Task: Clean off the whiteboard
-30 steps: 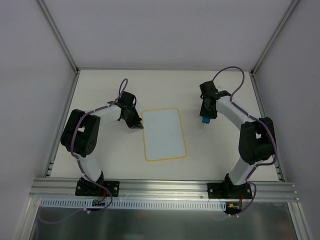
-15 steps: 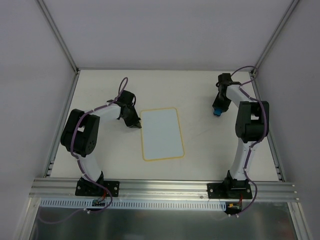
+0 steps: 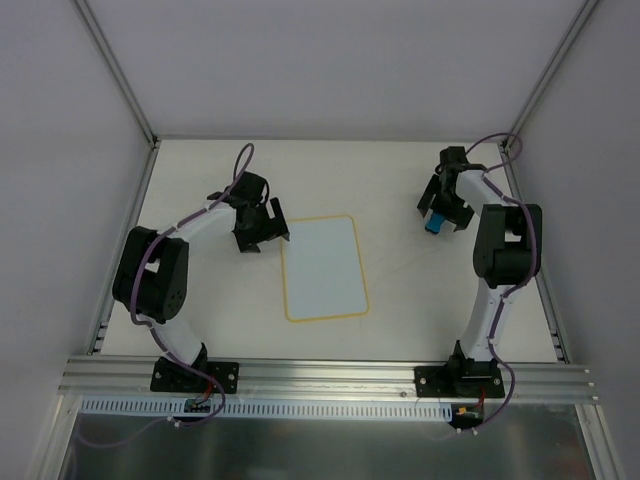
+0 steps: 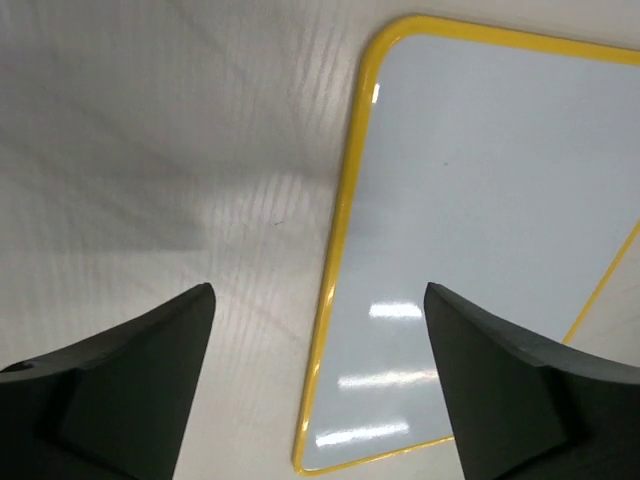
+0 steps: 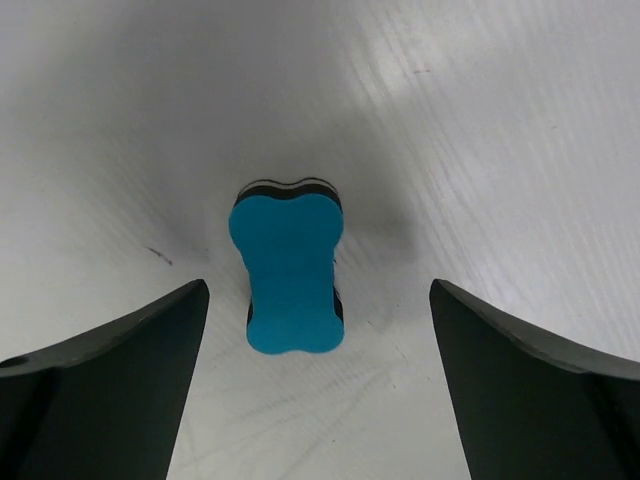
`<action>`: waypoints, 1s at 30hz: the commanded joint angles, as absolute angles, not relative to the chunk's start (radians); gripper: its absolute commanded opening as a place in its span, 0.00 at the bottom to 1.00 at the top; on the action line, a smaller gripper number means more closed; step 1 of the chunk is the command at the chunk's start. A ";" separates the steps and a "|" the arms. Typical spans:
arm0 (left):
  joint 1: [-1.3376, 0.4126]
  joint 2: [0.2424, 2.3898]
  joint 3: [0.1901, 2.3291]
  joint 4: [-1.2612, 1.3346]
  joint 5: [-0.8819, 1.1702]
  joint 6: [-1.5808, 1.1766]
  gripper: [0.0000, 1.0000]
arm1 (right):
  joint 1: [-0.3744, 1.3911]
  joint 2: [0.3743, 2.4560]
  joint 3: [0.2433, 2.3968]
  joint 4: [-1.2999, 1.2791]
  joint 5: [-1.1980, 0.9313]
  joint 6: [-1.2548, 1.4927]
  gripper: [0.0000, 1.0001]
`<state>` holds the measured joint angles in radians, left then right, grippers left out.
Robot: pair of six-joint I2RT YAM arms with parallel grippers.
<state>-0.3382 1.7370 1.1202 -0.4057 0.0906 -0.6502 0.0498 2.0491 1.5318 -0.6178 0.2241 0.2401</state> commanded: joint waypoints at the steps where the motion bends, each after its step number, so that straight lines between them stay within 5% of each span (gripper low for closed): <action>1: -0.325 1.620 1.202 -0.459 0.012 -0.582 0.90 | 0.023 1.884 1.514 -0.634 0.252 0.206 0.99; 3: -0.321 1.591 1.229 -0.495 -0.033 -0.542 0.99 | 0.006 1.800 1.513 -0.635 0.245 0.158 0.99; 19: -0.268 1.178 1.685 -0.601 -0.357 -0.132 0.99 | -0.067 1.223 1.810 -0.670 0.271 -0.260 0.99; 30: -0.271 0.993 1.856 -0.600 -0.491 0.043 0.99 | -0.066 0.945 1.767 -0.531 0.204 -0.310 0.99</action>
